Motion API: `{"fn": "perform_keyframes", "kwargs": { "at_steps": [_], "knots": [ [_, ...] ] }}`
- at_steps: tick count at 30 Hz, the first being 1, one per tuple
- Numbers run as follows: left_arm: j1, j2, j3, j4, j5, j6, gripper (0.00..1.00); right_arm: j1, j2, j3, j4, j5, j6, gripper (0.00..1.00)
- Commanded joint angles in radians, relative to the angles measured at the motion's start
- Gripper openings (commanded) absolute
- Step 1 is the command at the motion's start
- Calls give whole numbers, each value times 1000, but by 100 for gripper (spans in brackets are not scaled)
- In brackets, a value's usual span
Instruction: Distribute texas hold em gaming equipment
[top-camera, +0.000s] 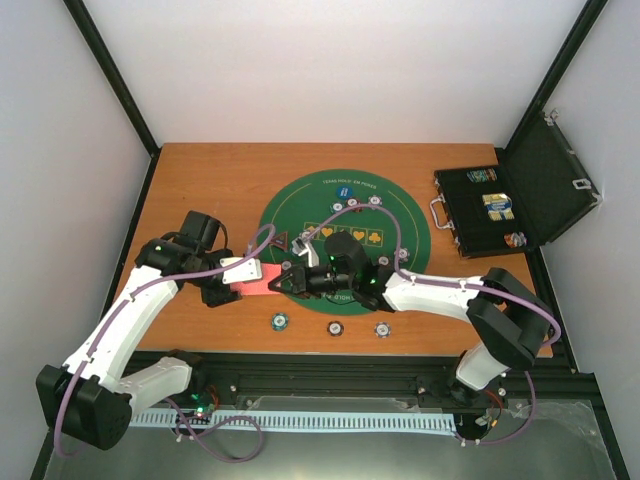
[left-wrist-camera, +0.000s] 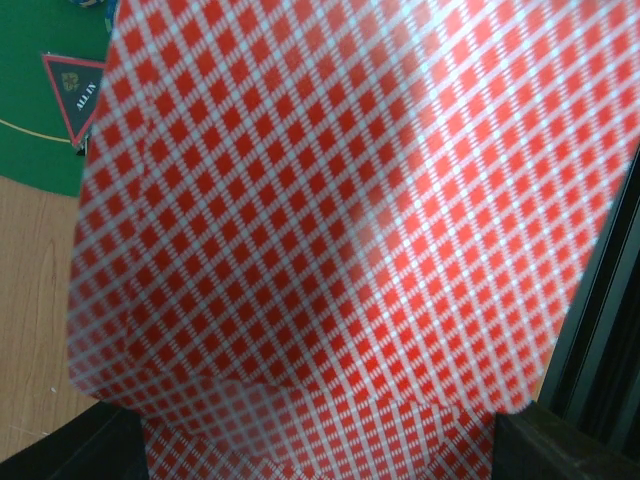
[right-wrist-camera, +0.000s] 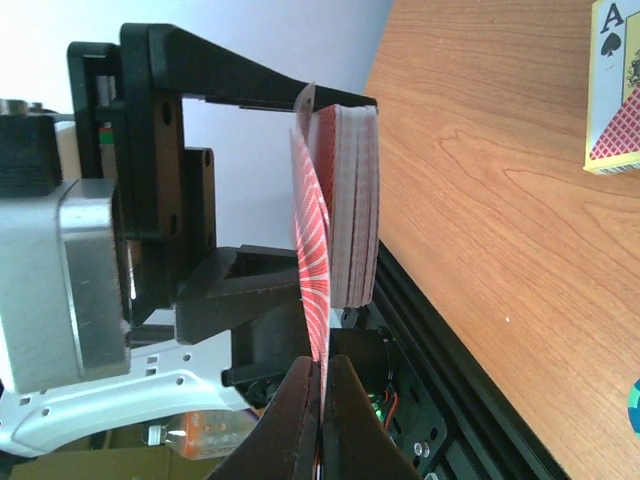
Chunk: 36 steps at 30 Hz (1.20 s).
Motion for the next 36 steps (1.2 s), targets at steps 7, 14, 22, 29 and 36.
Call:
{"fn": "perform_keyframes", "kwargs": {
  "at_steps": [7,14,22,29,36],
  "knots": [
    [-8,-26,16,-25,48,54,58,-2,-25,45,-116,-17,-77,3],
    [-7,-48,10,-43,74,85,57,-10,36,117,-134,-59,-85,3],
    [-8,-55,-11,-34,56,94,57,-10,57,129,-109,-67,-72,3],
    [-8,-53,-15,-34,55,91,58,-10,38,95,-90,-63,-67,34],
    [-8,-49,-10,-42,54,83,57,-10,36,117,-123,-50,-77,34]
  ]
}}
